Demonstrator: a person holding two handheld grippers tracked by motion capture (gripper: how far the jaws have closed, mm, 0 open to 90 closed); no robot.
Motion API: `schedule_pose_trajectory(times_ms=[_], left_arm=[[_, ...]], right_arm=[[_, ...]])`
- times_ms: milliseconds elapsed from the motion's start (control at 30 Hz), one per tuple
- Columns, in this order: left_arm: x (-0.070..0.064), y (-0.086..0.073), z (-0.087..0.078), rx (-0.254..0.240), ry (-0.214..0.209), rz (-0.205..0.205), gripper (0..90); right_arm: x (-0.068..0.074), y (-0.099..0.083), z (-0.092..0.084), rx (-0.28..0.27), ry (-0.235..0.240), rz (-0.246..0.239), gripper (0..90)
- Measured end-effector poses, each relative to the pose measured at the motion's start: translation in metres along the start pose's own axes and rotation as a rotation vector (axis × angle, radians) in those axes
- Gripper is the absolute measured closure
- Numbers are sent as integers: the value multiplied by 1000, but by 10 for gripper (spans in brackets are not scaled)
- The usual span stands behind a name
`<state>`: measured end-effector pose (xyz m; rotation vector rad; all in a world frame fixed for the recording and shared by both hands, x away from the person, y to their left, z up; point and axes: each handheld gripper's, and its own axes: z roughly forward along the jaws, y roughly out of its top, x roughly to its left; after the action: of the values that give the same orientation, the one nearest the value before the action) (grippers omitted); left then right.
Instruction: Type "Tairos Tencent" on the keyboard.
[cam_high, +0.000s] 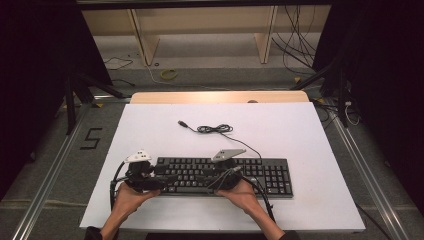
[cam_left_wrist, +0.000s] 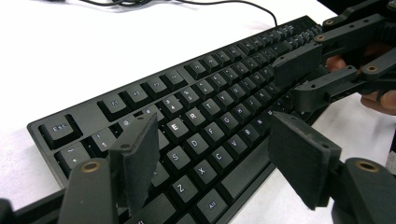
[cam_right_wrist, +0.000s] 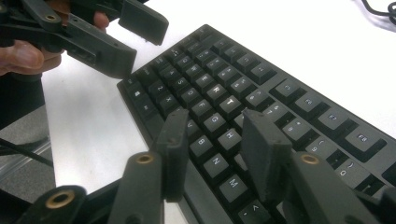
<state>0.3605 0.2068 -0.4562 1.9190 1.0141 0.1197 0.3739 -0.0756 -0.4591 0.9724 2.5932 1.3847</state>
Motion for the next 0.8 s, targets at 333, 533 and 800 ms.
schedule_pose_trajectory(times_ms=[333,533,800], left_arm=[[1,3,2,24,-12,-6,425],[0,6,5,57,-33,11,551],[-7,10,15,123,-49,65,687]], right_arm=[[-1,1,-3,-18,6,11,526],[-2,1,-7,-34,0,21,494],[-3,1,-9,-47,-10,28,444]])
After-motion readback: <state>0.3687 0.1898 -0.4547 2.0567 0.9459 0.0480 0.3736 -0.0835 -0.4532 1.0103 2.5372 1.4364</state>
